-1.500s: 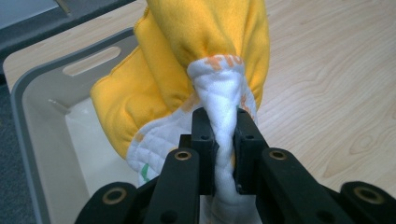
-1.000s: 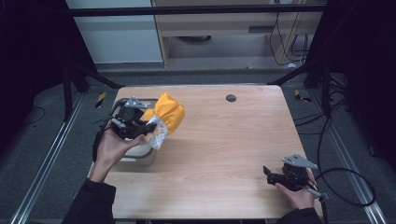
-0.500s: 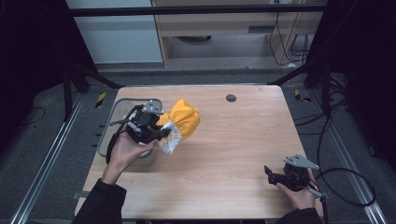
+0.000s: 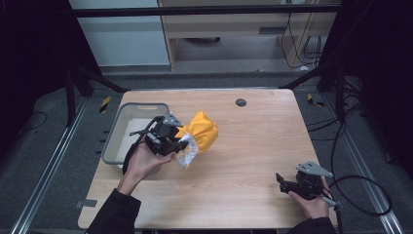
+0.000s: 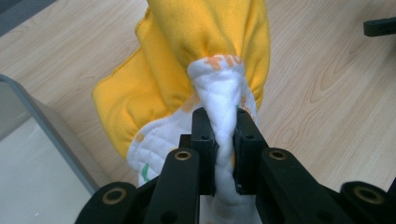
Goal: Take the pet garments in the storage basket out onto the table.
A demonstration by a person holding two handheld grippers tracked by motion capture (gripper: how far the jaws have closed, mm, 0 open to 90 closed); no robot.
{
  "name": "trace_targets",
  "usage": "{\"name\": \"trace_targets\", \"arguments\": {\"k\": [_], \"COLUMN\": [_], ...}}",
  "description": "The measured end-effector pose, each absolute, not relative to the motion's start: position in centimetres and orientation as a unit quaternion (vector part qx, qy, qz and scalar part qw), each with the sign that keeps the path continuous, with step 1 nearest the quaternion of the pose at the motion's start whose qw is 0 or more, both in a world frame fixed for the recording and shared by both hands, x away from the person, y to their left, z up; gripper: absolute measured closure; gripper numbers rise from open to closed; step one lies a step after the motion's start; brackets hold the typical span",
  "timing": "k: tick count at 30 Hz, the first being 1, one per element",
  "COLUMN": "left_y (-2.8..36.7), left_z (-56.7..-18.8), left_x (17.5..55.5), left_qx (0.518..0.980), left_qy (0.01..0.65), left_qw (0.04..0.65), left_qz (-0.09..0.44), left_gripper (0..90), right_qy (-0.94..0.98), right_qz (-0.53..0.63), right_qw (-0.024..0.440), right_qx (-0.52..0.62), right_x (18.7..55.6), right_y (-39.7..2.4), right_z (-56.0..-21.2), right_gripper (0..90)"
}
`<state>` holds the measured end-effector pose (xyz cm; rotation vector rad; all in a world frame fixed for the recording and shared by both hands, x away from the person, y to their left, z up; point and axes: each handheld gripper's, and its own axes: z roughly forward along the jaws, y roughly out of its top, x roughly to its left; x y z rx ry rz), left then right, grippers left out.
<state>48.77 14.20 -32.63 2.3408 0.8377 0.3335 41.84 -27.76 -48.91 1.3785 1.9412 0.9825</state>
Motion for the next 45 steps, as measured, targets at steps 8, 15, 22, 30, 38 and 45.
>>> {"name": "trace_targets", "arguments": {"k": [8,15,22,30,38,45], "left_y": [12.6,12.0,11.4,10.6,9.3,8.2], "left_z": [-33.8,-34.9,-36.2,-37.6,-38.8,-39.7], "left_x": [48.8,48.7,48.8,48.7,48.6,48.4], "left_qx": [0.897,0.902,0.906,0.91,0.916,0.92], "left_qy": [0.301,0.296,0.293,0.285,0.274,0.266], "left_qw": [0.303,0.296,0.289,0.286,0.282,0.276], "left_qz": [0.117,0.11,0.103,0.096,0.086,0.081], "left_gripper": [81.5,81.5,81.5,81.5,81.5,81.5], "right_qy": [0.723,0.724,0.725,0.726,0.724,0.724], "right_qz": [0.366,0.365,0.364,0.363,0.364,0.365], "right_qw": [0.282,0.281,0.282,0.284,0.282,0.284], "right_qx": [0.514,0.514,0.513,0.511,0.514,0.512], "right_x": [41.8,41.8,41.8,41.9,41.8,41.8], "right_y": [-27.9,-27.8,-27.9,-27.9,-28.0,-28.0], "right_z": [-48.9,-49.0,-49.0,-49.0,-49.0,-49.0], "right_gripper": [9.7,9.8,9.7,9.8,9.7,9.8]}}
